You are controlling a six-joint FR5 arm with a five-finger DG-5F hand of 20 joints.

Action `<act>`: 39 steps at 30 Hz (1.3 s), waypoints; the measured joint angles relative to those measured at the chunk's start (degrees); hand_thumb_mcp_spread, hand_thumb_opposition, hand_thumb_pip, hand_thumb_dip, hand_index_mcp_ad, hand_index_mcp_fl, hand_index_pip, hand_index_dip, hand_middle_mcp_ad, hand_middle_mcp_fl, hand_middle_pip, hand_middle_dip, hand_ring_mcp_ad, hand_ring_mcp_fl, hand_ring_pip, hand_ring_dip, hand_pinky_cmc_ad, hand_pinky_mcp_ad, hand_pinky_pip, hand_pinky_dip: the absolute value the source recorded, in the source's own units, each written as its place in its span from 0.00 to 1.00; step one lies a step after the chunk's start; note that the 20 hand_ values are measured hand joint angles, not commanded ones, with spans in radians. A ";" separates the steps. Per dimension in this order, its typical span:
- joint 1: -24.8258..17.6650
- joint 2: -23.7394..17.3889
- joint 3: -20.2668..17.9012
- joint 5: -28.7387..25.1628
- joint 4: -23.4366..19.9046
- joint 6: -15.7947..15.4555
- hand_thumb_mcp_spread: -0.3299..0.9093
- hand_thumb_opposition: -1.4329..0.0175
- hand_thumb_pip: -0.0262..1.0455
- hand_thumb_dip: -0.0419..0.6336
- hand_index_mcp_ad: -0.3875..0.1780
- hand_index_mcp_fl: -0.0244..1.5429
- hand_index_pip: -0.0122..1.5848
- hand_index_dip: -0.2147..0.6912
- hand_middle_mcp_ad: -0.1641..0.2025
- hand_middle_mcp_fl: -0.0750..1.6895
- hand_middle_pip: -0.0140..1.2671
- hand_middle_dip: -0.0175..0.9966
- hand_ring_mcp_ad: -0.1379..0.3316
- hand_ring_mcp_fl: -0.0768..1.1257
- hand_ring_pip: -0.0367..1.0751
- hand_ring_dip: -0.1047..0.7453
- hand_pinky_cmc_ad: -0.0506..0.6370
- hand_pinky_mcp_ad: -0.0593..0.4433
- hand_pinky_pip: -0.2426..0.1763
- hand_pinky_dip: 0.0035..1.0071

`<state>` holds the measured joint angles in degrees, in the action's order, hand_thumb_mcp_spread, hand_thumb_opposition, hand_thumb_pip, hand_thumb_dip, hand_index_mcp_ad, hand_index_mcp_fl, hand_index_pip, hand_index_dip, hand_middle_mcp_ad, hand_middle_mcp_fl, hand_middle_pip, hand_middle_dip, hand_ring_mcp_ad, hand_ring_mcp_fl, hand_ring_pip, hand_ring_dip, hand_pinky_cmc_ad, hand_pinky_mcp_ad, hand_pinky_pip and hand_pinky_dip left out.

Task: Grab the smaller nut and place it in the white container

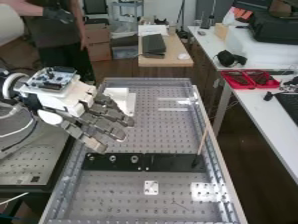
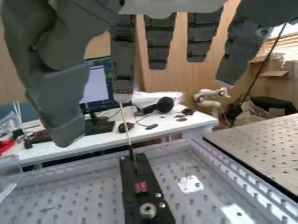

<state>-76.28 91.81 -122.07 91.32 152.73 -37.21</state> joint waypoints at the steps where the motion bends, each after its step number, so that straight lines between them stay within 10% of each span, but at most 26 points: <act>1: 1.04 0.26 -0.37 1.40 -0.61 -0.53 0.58 0.46 0.55 0.30 0.50 0.02 0.70 0.30 0.59 0.08 0.10 0.24 0.67 0.07 0.11 0.22 0.72 0.77 0.35 0.46; 16: 11.48 5.03 -2.86 16.31 -6.78 -4.70 0.58 0.45 0.60 0.32 0.50 0.08 0.86 0.30 0.59 0.11 0.10 0.24 0.67 0.06 0.11 0.22 0.70 0.76 0.35 0.43; 39: 14.47 10.77 -4.46 24.33 -15.30 -13.15 0.62 0.42 0.62 0.36 0.44 0.06 0.91 0.30 0.59 0.11 0.10 0.23 0.60 0.07 0.11 0.22 0.70 0.73 0.37 0.34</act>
<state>-61.80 102.58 -126.53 115.65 137.43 -50.36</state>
